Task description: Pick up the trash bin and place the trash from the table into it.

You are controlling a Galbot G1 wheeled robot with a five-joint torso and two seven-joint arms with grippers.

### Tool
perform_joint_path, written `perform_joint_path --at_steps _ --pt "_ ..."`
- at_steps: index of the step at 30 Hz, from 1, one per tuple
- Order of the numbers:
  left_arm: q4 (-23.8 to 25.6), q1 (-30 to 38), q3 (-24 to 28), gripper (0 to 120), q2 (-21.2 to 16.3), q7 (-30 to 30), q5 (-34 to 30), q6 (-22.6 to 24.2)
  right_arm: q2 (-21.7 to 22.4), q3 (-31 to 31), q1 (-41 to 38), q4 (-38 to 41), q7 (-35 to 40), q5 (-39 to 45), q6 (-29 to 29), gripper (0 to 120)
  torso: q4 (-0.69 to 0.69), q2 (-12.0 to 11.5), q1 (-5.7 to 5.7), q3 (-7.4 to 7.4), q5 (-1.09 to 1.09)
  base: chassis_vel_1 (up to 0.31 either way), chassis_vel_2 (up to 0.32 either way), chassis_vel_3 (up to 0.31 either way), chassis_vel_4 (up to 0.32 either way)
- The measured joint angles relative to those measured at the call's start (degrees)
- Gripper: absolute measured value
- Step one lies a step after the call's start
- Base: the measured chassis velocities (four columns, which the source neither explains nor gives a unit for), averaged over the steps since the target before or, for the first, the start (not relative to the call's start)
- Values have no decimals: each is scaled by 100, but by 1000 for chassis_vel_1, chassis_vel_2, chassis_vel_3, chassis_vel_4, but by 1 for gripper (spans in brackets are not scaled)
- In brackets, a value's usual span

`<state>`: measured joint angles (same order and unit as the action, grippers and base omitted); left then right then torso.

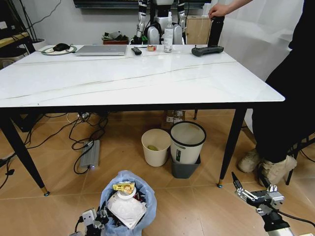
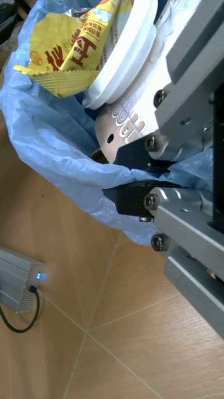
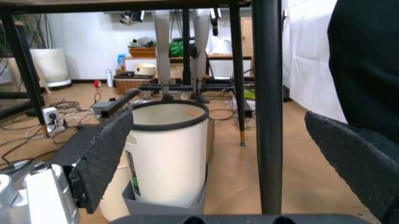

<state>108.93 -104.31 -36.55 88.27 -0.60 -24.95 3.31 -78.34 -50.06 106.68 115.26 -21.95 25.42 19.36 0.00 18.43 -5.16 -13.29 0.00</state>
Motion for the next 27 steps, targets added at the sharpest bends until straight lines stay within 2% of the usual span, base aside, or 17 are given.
perform_joint_path --at_steps 27 --pt "86 -52 -5 0 16 -33 -27 12 0 0 0 0 0 0 0 100 0 -390 109 282 0 0 0 0 0"
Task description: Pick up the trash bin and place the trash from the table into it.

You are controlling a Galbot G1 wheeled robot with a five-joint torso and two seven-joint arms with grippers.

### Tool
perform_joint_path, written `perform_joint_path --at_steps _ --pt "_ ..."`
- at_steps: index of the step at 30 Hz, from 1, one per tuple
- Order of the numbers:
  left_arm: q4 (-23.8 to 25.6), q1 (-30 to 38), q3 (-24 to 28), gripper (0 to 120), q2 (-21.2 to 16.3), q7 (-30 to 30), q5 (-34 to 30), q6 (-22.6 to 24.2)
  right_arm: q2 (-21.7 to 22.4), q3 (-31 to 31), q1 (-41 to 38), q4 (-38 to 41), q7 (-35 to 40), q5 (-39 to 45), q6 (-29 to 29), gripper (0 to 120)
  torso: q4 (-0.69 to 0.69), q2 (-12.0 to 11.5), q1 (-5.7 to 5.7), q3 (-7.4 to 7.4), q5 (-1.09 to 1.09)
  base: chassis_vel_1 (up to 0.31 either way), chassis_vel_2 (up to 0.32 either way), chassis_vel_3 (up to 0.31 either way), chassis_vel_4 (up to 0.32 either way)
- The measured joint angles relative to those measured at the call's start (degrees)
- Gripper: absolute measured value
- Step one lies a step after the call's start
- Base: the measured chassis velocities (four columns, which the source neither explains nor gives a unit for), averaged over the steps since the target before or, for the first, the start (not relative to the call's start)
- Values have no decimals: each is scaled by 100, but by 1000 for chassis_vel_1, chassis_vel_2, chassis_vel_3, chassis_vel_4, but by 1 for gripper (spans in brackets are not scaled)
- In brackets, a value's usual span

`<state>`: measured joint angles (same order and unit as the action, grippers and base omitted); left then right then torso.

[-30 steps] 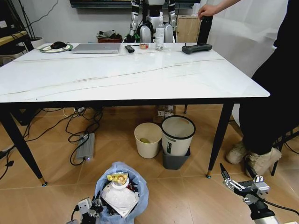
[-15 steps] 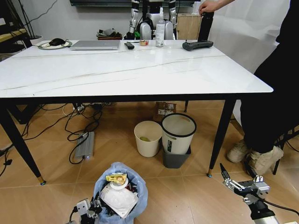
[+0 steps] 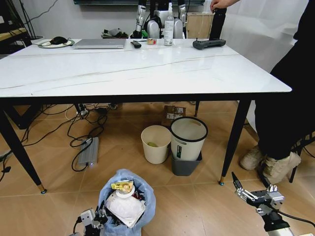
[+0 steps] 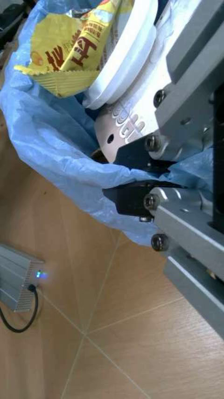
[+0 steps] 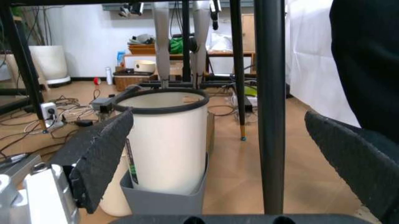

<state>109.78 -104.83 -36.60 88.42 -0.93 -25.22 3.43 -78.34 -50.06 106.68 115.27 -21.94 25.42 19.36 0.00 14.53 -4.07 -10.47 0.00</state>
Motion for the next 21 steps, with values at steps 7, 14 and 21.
perform_joint_path --at_steps 7,14,21 --pt "0 13 28 0 6 -1 -14 -162 0 0 0 0 0 0 0 100 0 -112 30 81 0 0 0 0 0" --pt "-8 55 12 0 7 -20 32 -237 0 0 0 0 0 0 0 100 0 -117 34 84 0 0 0 0 0" --pt "-165 277 -6 0 -24 -177 -51 138 0 0 0 0 0 0 0 100 0 -97 28 70 0 0 0 0 0"
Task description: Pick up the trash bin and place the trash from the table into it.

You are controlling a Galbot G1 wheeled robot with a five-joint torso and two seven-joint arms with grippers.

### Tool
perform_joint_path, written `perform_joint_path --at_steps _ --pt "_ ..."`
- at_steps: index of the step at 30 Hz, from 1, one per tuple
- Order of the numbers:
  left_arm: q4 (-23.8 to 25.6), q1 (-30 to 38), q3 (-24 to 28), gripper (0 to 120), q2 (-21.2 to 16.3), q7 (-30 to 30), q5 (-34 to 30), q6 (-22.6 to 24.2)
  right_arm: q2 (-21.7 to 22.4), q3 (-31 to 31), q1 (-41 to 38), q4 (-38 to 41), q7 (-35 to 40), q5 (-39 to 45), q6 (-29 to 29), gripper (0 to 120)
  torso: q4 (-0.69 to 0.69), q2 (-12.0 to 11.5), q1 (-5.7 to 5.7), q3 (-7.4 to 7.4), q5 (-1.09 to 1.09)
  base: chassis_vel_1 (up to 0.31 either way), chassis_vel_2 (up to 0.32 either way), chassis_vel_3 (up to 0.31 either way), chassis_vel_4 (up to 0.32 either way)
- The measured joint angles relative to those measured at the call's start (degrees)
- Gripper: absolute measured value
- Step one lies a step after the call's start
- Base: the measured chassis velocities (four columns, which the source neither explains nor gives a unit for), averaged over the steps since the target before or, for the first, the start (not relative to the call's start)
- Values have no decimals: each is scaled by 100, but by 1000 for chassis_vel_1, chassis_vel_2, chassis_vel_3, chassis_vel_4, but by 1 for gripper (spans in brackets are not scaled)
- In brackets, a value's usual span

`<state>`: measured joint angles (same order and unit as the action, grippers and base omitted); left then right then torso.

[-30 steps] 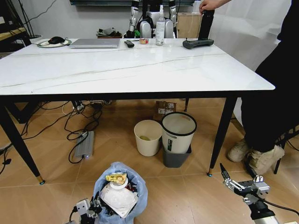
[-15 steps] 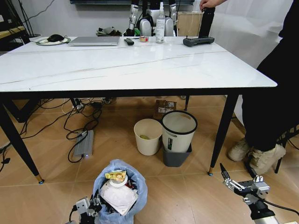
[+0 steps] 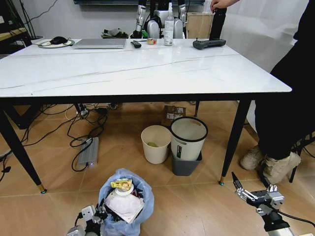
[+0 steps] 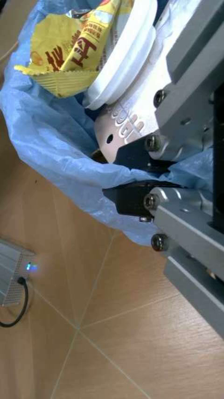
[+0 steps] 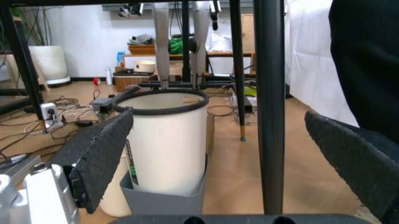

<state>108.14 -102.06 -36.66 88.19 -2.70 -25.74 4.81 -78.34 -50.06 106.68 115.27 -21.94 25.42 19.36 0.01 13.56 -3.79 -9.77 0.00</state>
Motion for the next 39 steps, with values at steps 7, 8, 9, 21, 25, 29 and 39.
perform_joint_path --at_steps 7,8,9,21,25,29,39 --pt "-161 318 -7 0 -63 -241 -32 248 0 0 0 0 0 0 0 100 0 18 -6 -11 -1 0 0 0 0" --pt "-221 347 -15 0 -73 -265 -32 252 0 0 0 0 0 0 0 100 0 20 -6 -13 1 0 0 0 0" --pt "-260 361 -19 0 -76 -267 -27 252 0 0 0 0 0 0 0 100 0 22 -7 -14 1 0 0 0 0" --pt "-402 392 -30 0 -89 -233 -6 166 0 0 0 0 0 0 0 100 0 33 -11 -22 0 0 0 0 0" --pt "-407 385 -31 0 -93 -212 -5 147 0 0 0 0 0 0 0 100 0 35 -11 -24 0 0 0 0 0" --pt "-420 386 -33 0 -103 -207 -6 141 0 0 0 0 0 0 0 100 0 36 -12 -25 0 0 0 0 0" --pt "-465 395 -20 0 -105 -199 -6 135 0 0 0 0 0 0 0 100 0 40 -13 -26 0 0 0 0 0"
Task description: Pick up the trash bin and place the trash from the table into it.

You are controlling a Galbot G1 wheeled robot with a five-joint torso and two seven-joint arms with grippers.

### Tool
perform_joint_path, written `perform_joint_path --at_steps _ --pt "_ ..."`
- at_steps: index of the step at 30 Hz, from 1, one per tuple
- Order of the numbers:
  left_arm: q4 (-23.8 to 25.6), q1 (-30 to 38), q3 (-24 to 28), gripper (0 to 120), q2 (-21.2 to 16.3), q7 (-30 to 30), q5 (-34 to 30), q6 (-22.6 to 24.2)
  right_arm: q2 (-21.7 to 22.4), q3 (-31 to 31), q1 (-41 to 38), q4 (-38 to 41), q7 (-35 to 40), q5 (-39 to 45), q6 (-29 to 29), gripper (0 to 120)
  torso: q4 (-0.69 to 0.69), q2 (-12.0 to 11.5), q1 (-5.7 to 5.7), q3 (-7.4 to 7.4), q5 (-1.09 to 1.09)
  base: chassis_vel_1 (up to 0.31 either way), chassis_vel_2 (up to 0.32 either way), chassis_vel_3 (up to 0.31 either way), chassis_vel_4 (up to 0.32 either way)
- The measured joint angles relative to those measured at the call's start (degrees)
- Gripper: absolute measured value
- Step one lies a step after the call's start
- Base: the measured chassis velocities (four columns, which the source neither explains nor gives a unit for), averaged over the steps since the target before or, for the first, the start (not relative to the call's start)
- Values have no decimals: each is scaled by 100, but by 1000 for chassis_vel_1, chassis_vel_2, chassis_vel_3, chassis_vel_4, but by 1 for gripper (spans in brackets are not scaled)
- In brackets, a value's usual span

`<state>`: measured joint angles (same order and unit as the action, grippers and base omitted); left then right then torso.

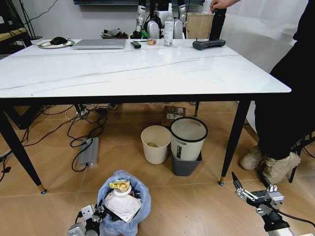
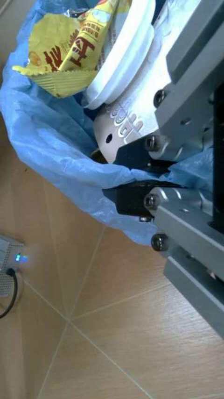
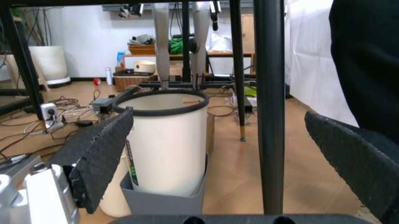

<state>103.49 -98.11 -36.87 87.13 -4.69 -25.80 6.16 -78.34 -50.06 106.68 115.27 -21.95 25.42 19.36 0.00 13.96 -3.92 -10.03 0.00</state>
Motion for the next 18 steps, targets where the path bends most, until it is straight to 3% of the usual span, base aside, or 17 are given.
perform_joint_path --at_steps 8,18 --pt "29 -37 8 27 -6 -8 -50 25 0 0 0 0 0 0 0 100 0 2 0 -1 1 0 0 0 0" --pt "103 -96 7 45 -10 -17 -52 30 0 0 0 0 0 0 0 100 -1 2 -1 -2 0 0 0 0 0"
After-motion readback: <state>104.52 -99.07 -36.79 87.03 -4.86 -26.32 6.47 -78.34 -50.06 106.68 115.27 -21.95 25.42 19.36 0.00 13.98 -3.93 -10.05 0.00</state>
